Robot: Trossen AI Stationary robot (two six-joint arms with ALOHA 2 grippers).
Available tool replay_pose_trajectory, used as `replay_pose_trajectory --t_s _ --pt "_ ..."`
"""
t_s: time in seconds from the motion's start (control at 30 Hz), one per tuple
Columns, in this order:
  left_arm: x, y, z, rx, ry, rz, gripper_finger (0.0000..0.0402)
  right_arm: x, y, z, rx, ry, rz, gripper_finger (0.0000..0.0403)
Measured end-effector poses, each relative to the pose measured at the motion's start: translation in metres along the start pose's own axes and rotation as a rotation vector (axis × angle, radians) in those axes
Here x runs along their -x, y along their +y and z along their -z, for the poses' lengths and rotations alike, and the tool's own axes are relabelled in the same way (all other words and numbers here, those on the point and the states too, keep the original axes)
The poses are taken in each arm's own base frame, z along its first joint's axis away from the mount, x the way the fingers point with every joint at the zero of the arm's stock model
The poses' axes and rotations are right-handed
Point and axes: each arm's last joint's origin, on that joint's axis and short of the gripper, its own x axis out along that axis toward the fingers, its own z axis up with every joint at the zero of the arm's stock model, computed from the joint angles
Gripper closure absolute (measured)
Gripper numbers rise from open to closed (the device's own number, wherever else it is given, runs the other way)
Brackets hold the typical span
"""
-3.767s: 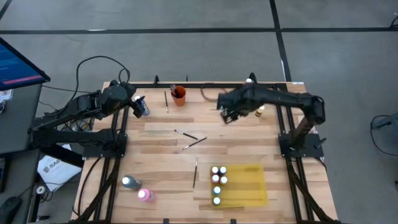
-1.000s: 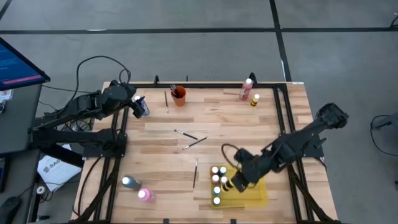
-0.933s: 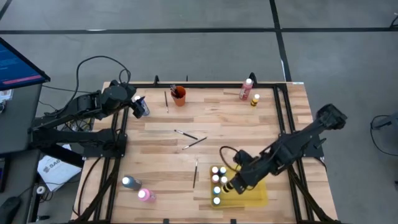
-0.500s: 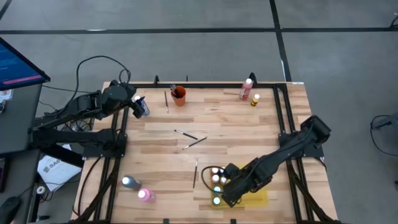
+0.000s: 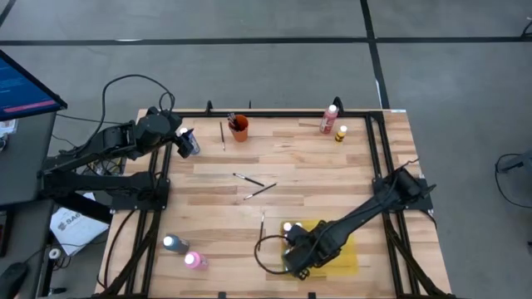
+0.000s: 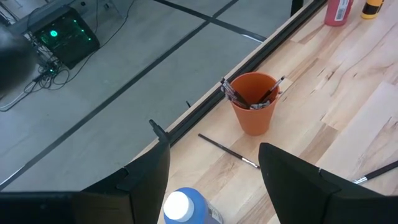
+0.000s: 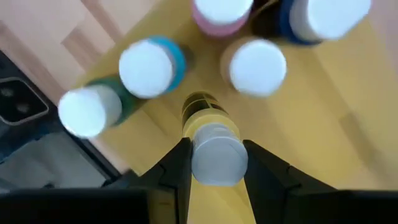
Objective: Pick & Place Paint Supplies
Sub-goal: Put the yellow paint bottle into the yellow bin
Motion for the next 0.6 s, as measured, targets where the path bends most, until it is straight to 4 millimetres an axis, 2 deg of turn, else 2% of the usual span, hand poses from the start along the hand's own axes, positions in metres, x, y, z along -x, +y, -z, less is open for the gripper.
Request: replay_pose_trajectory --t_s 0.37,0.6 --pt "0.0 0.0 0.0 0.0 0.0 0.0 0.0164 -0.003 -0.003 -0.014 0.028 -0.063 0.029 0.0294" --pt "0.0 0.0 0.0 0.0 0.001 0.0 0.0164 -0.003 -0.002 -0.014 0.041 -0.07 0.026 0.0294"
